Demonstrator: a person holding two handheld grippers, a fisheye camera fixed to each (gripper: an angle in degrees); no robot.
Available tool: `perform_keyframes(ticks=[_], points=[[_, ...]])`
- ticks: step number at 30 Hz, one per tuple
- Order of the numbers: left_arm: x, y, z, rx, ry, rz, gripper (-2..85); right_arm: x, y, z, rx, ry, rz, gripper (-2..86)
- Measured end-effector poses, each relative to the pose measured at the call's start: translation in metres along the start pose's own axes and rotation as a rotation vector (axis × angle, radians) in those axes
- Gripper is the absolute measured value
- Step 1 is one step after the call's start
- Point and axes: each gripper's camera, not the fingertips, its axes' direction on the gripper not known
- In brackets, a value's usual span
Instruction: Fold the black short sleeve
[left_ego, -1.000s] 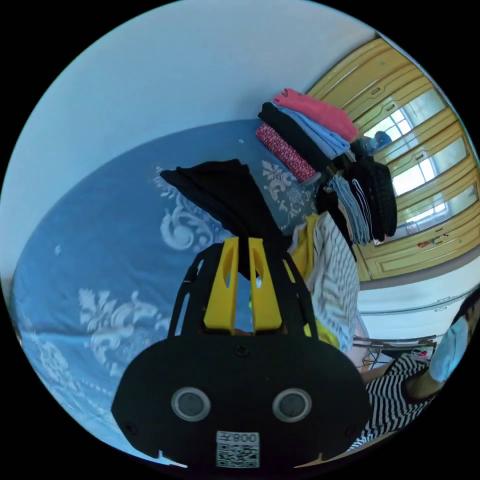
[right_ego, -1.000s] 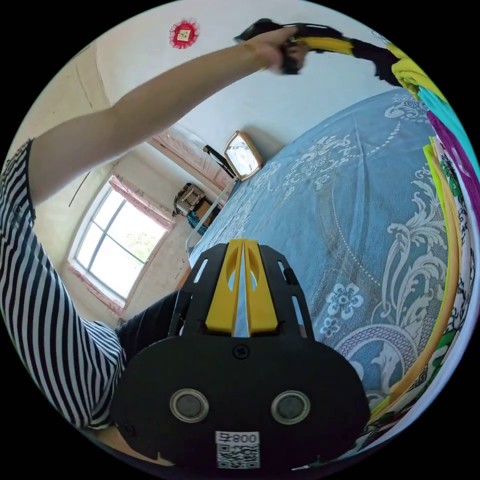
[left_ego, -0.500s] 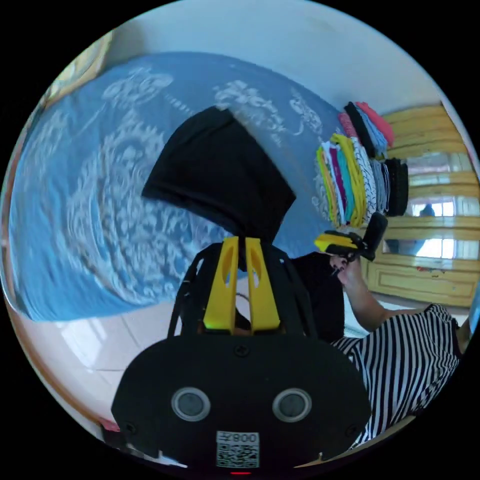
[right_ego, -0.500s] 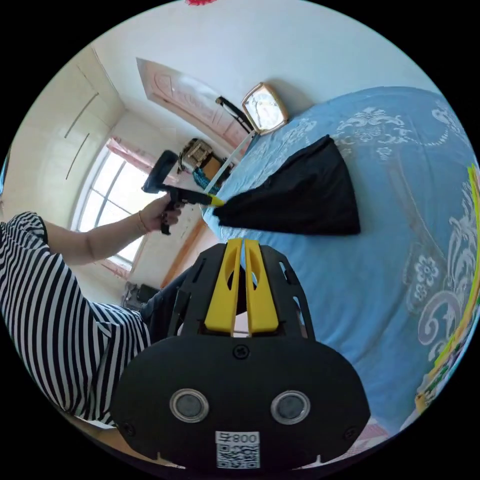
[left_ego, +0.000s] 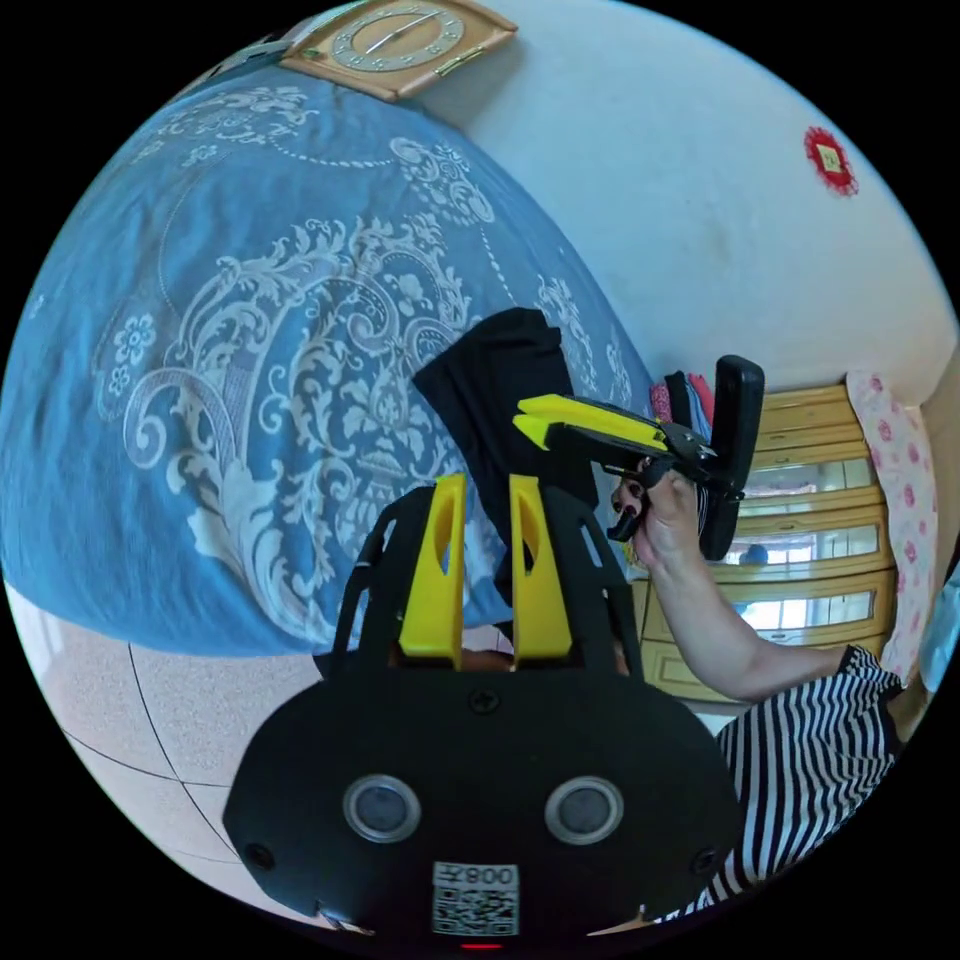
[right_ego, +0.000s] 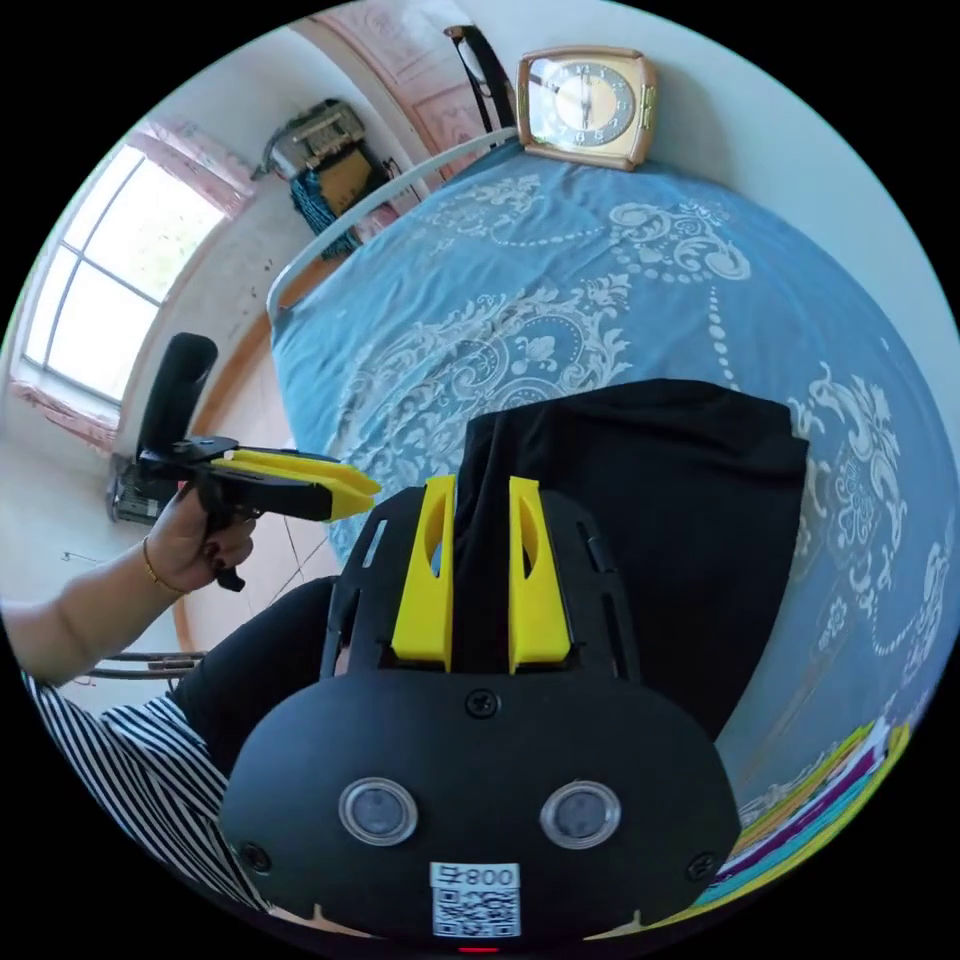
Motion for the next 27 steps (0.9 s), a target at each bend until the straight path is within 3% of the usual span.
perform_keyframes(ticks=[3,11,20,27], points=[[-0.024,-0.014,-0.027,0.000,0.004,-0.039,6.9,-0.007,-0.013,0.018,-0.073,0.055,0.025,7.6],[-0.047,-0.023,-0.090,-0.047,0.071,-0.091,2.7,0.002,0.023,-0.019,0.027,0.035,0.132,1.0],[-0.002,0.038,-0.277,0.156,0.167,0.086,0.8,0.016,0.165,-0.182,0.413,-0.107,0.265,0.3],[0.025,0.110,-0.416,0.300,0.062,0.145,0.6,0.018,0.314,-0.282,0.685,-0.151,0.370,0.3]])
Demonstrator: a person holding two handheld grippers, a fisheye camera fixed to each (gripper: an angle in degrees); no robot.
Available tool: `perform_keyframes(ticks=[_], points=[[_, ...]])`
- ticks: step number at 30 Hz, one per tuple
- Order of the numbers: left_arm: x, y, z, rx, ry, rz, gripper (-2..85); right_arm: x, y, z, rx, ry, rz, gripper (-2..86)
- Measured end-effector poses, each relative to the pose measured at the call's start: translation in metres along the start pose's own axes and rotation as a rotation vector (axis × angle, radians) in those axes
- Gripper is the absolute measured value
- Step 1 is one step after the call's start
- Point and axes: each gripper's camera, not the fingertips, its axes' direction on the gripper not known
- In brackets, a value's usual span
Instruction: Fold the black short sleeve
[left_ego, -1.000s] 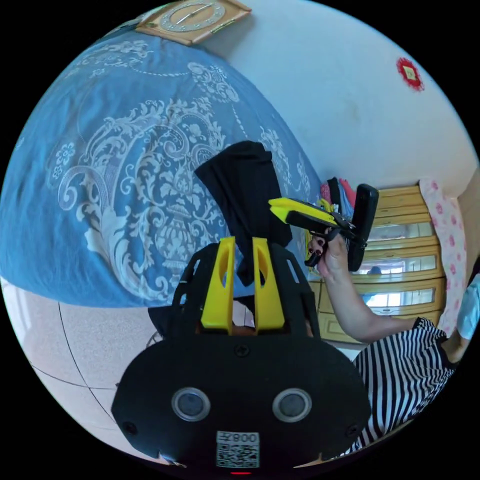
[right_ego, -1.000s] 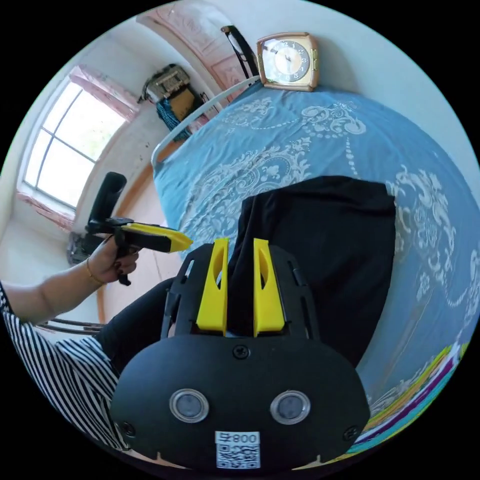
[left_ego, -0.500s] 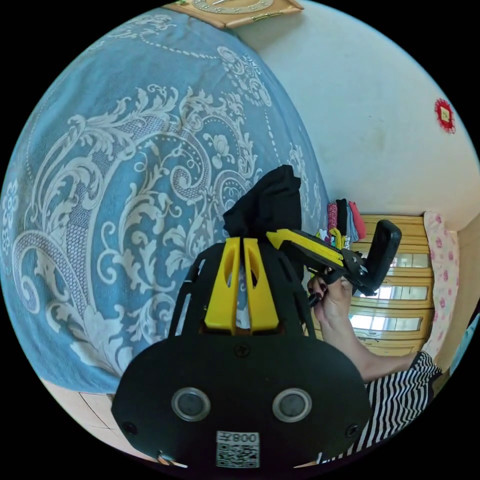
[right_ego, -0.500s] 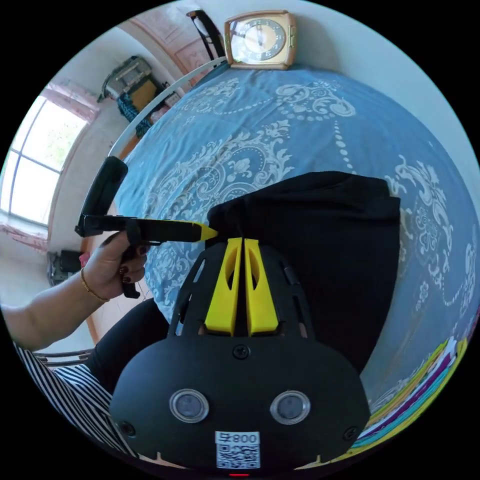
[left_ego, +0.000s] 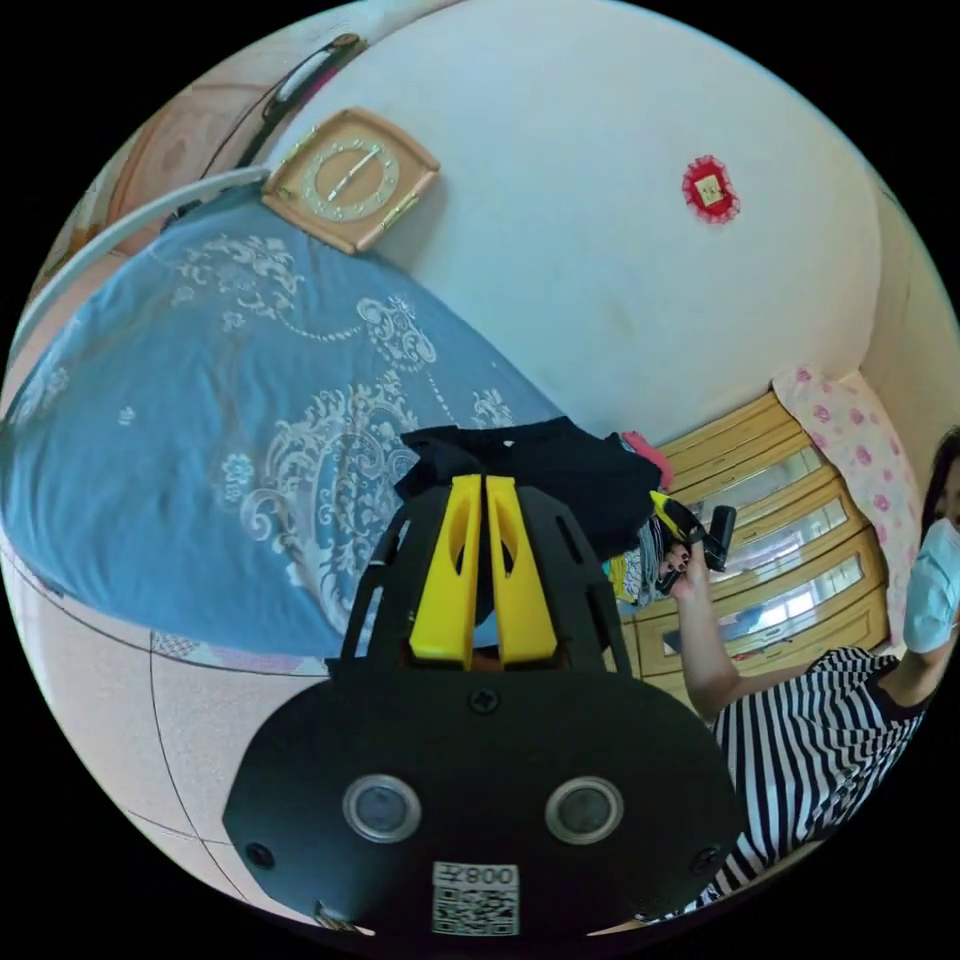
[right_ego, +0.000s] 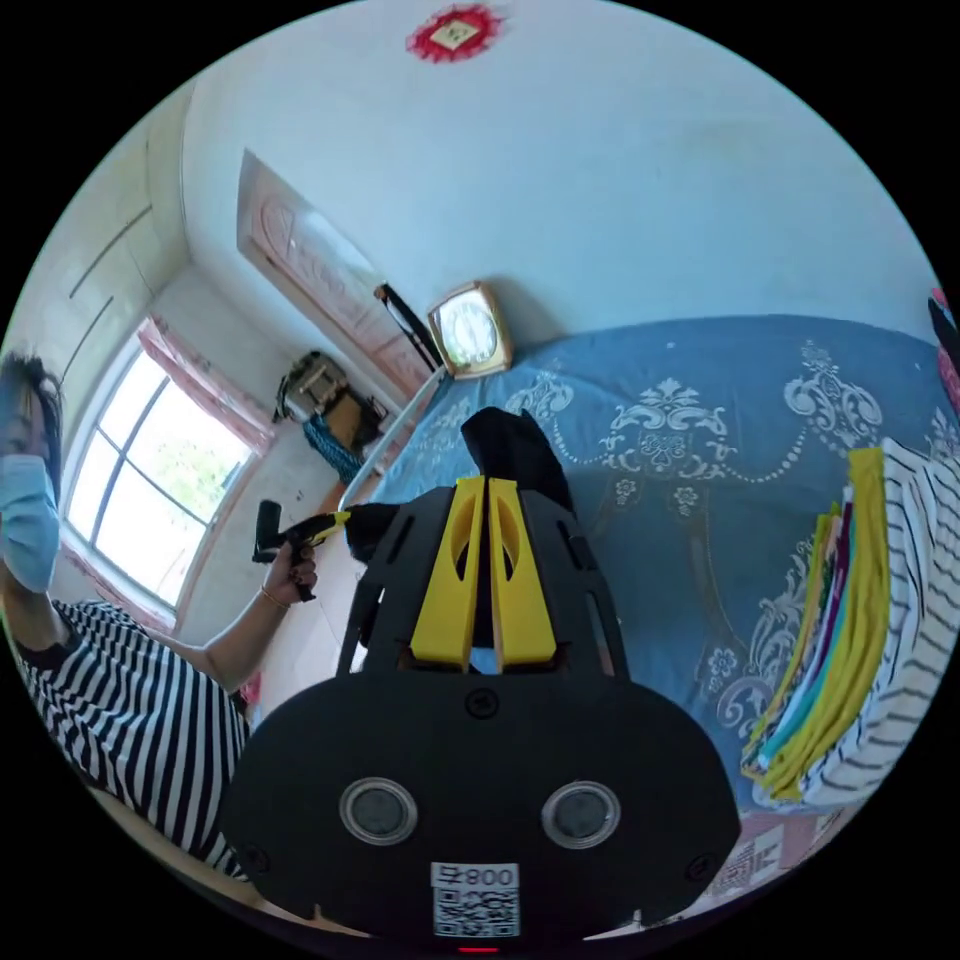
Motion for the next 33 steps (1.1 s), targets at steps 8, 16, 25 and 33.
perform_keyframes(ticks=[8,16,25,33], points=[[0.047,0.094,-0.087,-0.050,0.048,-0.066,0.9,0.017,0.088,-0.098,0.037,-0.052,0.061,0.2],[0.080,0.160,-0.094,-0.237,0.091,-0.126,3.5,0.082,0.186,-0.176,0.020,-0.014,0.272,0.2],[0.159,0.031,-0.060,-0.309,-0.062,0.247,8.0,0.106,0.202,-0.223,0.015,-0.004,0.296,0.3],[0.130,-0.025,0.019,-0.374,0.166,-0.140,8.7,0.118,0.201,-0.268,-0.005,0.013,0.290,0.3]])
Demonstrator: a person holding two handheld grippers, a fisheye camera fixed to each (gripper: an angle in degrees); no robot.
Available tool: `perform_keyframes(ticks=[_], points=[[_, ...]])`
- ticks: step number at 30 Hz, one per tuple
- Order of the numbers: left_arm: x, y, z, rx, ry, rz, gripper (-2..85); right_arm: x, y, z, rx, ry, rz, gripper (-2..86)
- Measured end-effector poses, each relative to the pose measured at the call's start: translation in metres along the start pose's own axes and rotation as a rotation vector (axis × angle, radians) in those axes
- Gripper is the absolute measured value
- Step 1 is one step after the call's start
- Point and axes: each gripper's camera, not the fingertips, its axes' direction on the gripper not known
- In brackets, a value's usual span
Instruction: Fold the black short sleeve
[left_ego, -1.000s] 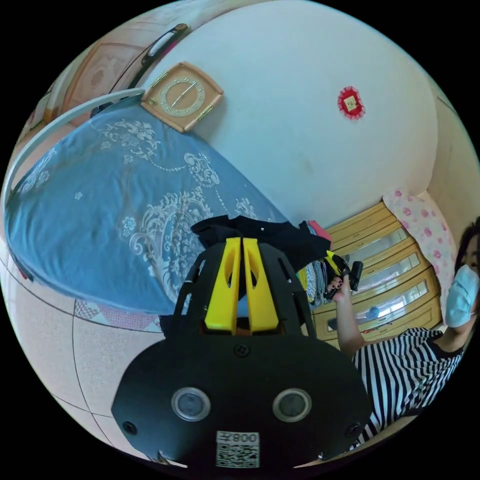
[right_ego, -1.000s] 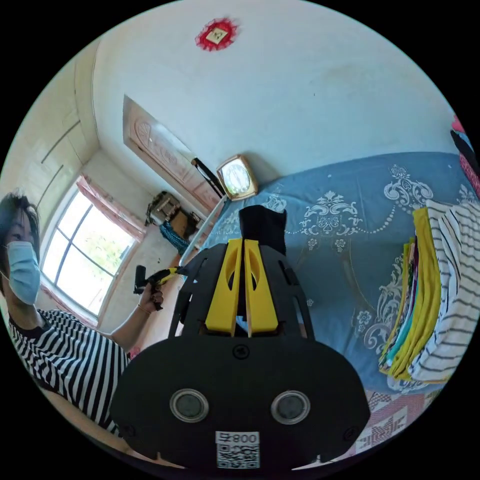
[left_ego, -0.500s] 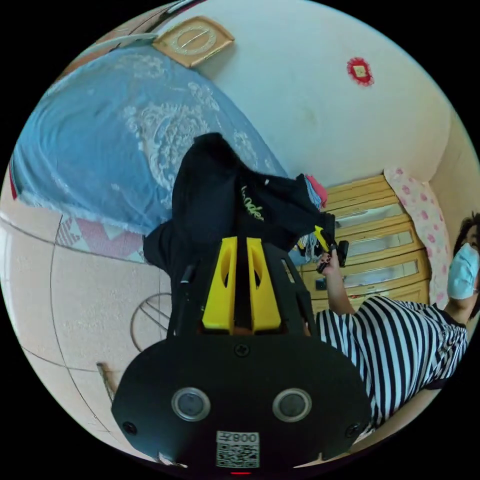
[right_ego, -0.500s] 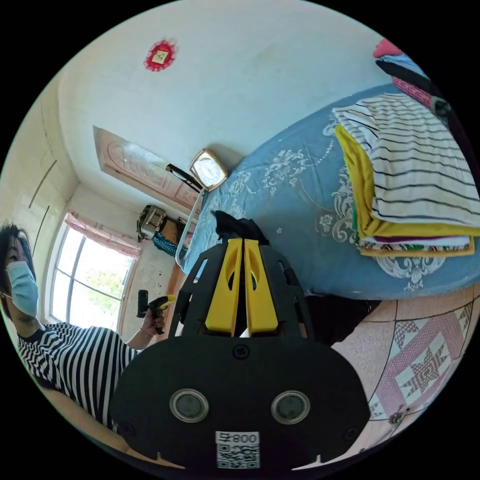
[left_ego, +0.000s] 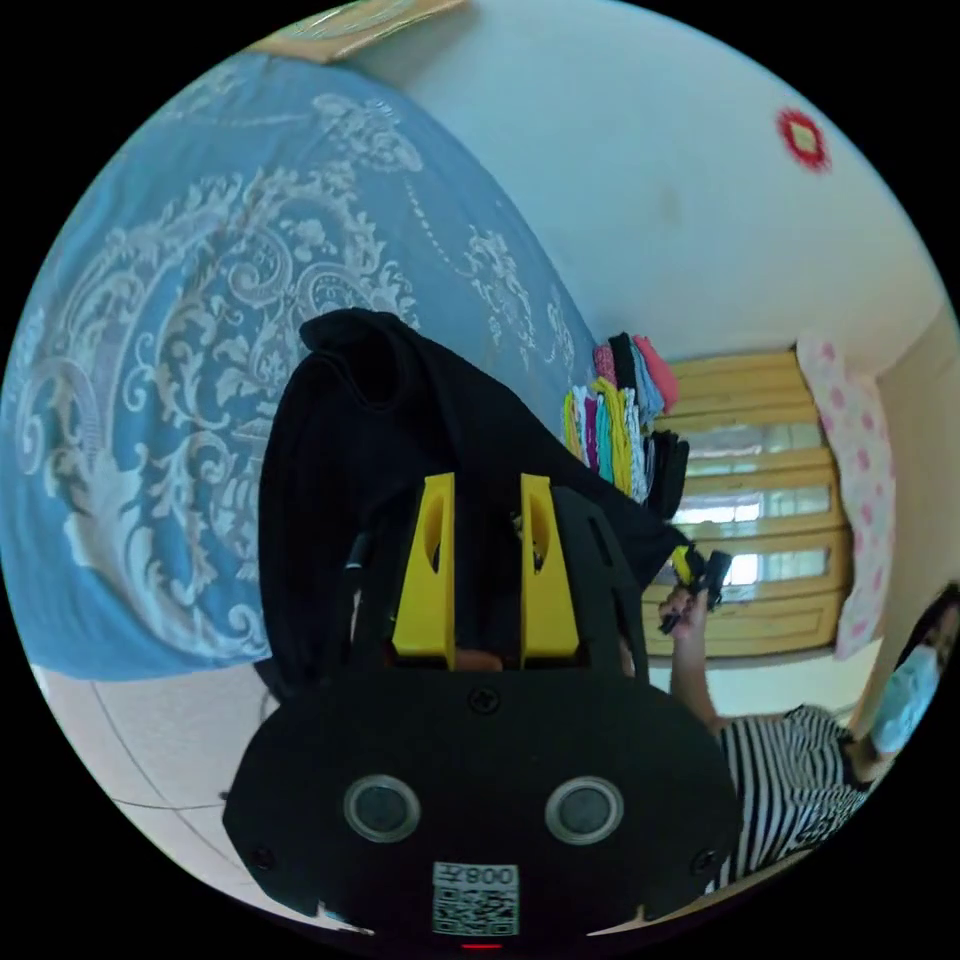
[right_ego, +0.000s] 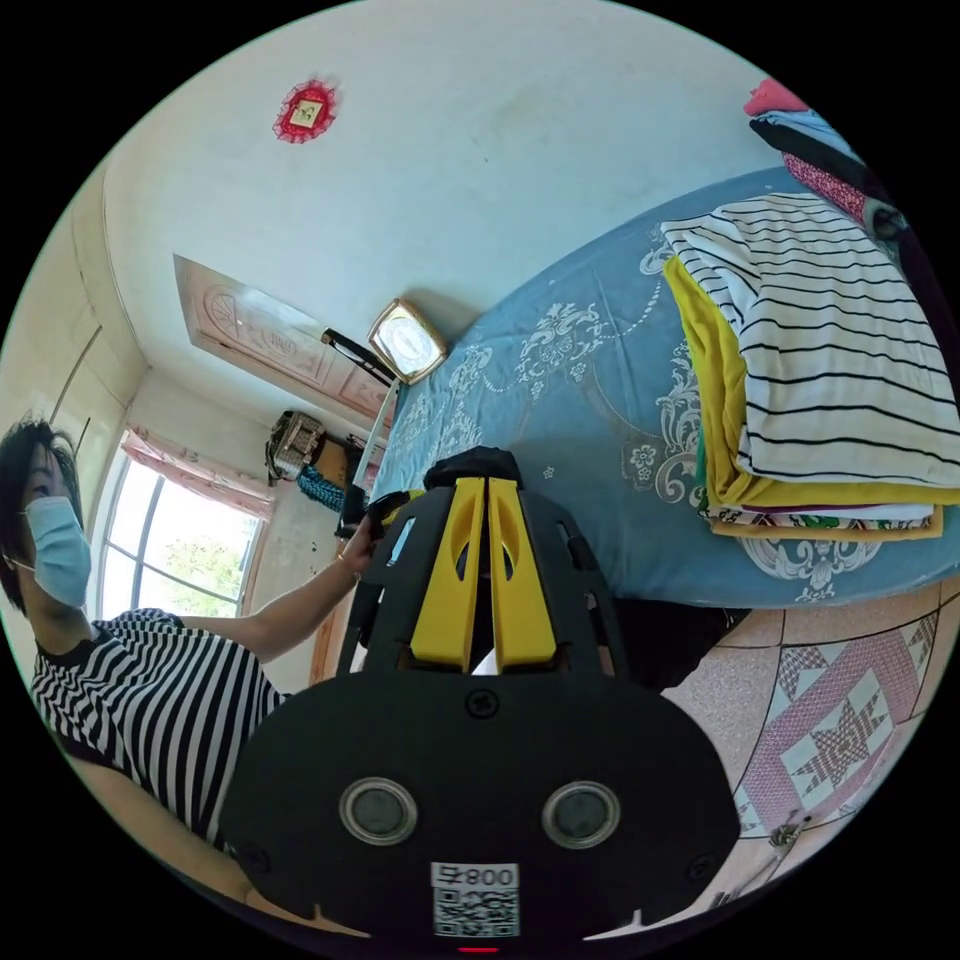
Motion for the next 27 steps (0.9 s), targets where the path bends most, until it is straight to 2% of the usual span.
perform_keyframes(ticks=[5,9,14,20,27], points=[[0.012,-0.019,0.001,0.012,0.050,-0.125,3.8,0.008,-0.001,-0.023,-0.012,-0.003,0.001,0.3],[0.048,-0.014,-0.023,0.049,0.090,-0.073,1.5,0.007,0.001,-0.047,0.003,-0.023,-0.017,0.3],[0.138,0.023,-0.110,0.206,0.222,0.120,0.6,-0.014,0.009,-0.088,0.065,-0.086,-0.094,0.3],[0.256,0.095,-0.240,0.458,0.311,0.400,0.4,-0.080,0.023,-0.155,0.181,-0.167,-0.316,0.2],[0.381,0.183,-0.349,0.666,0.260,0.711,0.4,-0.181,0.047,-0.229,0.324,-0.200,-0.631,0.3]])
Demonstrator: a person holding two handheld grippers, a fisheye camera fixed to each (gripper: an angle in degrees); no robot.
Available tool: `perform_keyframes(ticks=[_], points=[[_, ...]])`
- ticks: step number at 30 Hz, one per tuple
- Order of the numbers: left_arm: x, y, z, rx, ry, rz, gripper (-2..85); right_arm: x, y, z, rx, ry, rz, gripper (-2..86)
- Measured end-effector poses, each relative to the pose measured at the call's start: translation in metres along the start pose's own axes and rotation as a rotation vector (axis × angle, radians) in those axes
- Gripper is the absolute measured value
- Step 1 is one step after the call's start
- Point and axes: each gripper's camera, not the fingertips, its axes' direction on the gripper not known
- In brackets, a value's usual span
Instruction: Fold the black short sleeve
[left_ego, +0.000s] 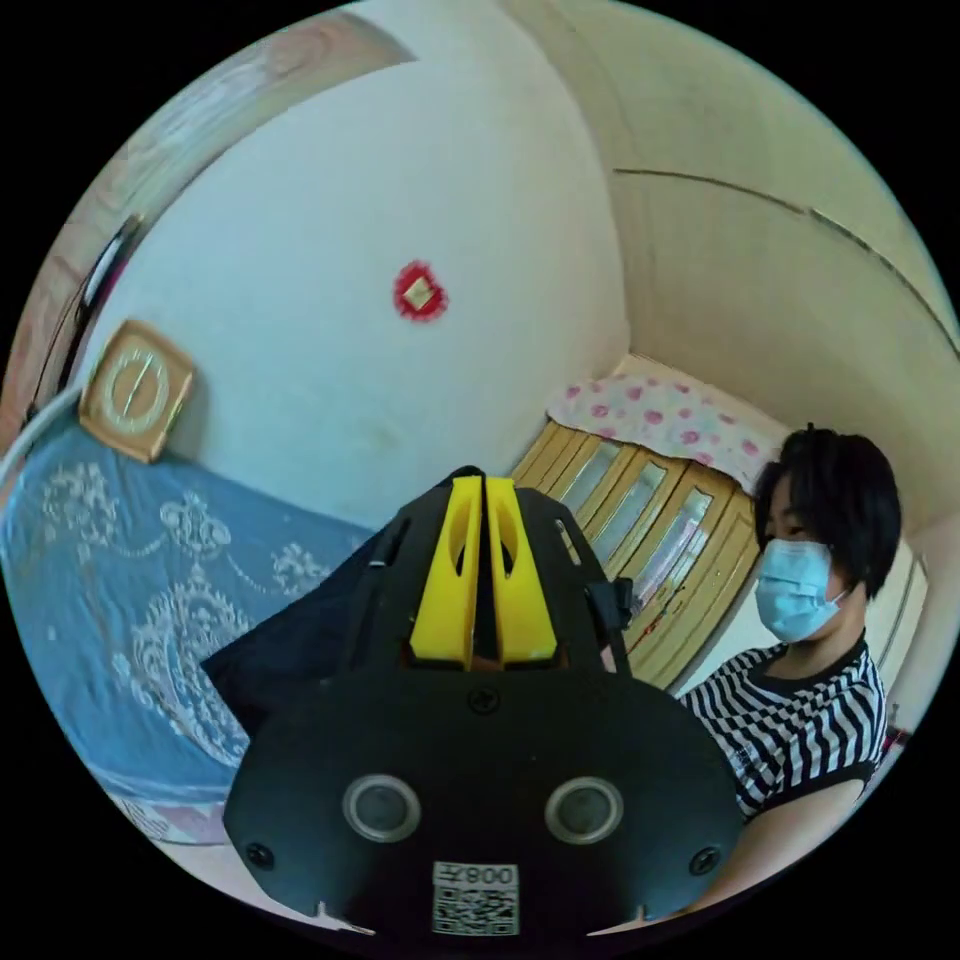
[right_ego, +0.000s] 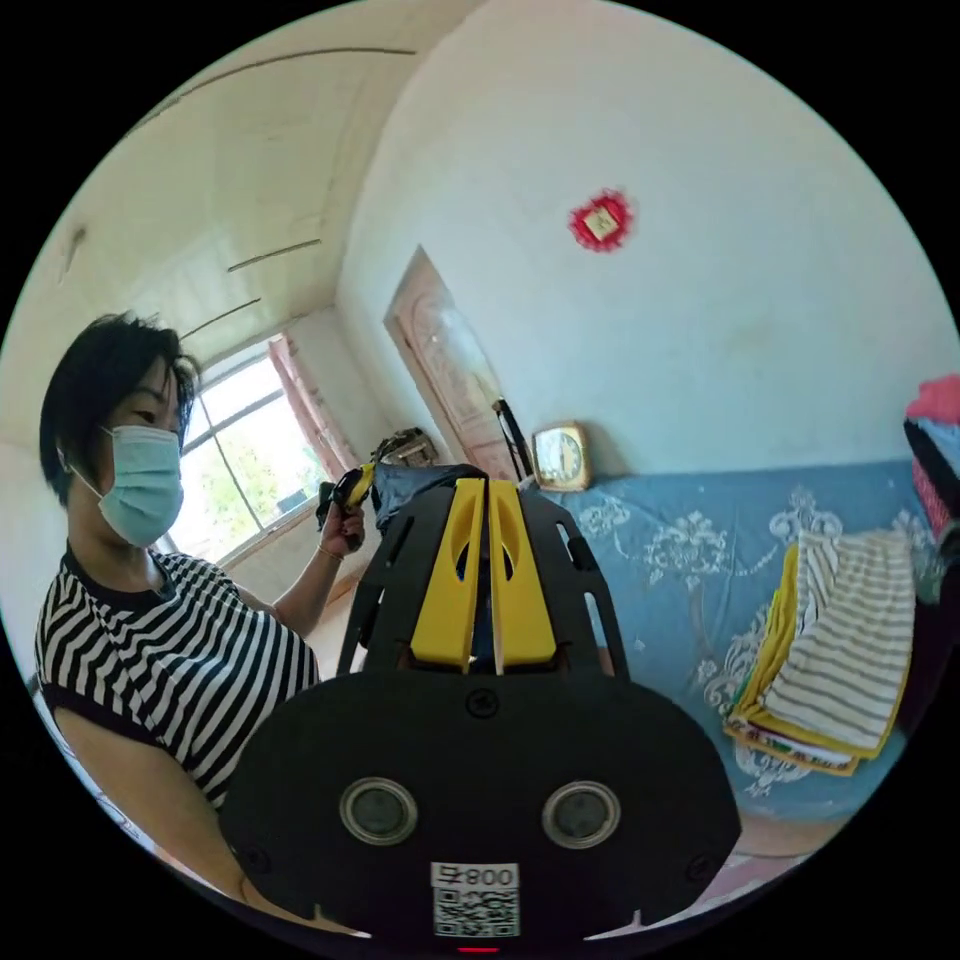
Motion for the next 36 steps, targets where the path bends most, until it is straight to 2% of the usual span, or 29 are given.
perform_keyframes(ticks=[5,10,18,23,27,32,36], points=[[0.093,-0.039,-0.038,0.086,0.001,0.215,0.4,-0.057,-0.033,-0.029,0.085,-0.011,-0.176,0.2],[0.146,-0.061,-0.054,0.122,-0.031,0.357,0.4,-0.093,-0.068,-0.042,0.113,0.028,-0.311,0.2],[0.139,-0.096,-0.034,0.085,-0.133,0.409,0.5,-0.068,-0.120,0.002,0.081,0.055,-0.329,0.3],[0.061,-0.126,0.014,0.006,-0.219,0.343,0.6,-0.006,-0.167,0.070,-0.008,0.097,-0.266,0.3],[-0.027,-0.147,0.068,-0.085,-0.311,0.269,0.7,0.084,-0.208,0.157,-0.128,0.144,-0.157,0.4],[-0.211,-0.161,0.175,-0.261,-0.484,0.111,1.3,0.214,-0.248,0.289,-0.323,0.275,-0.043,0.4],[-0.363,-0.143,0.243,-0.387,-0.558,-0.097,2.6,0.353,-0.257,0.417,-0.513,0.361,0.162,0.6]])
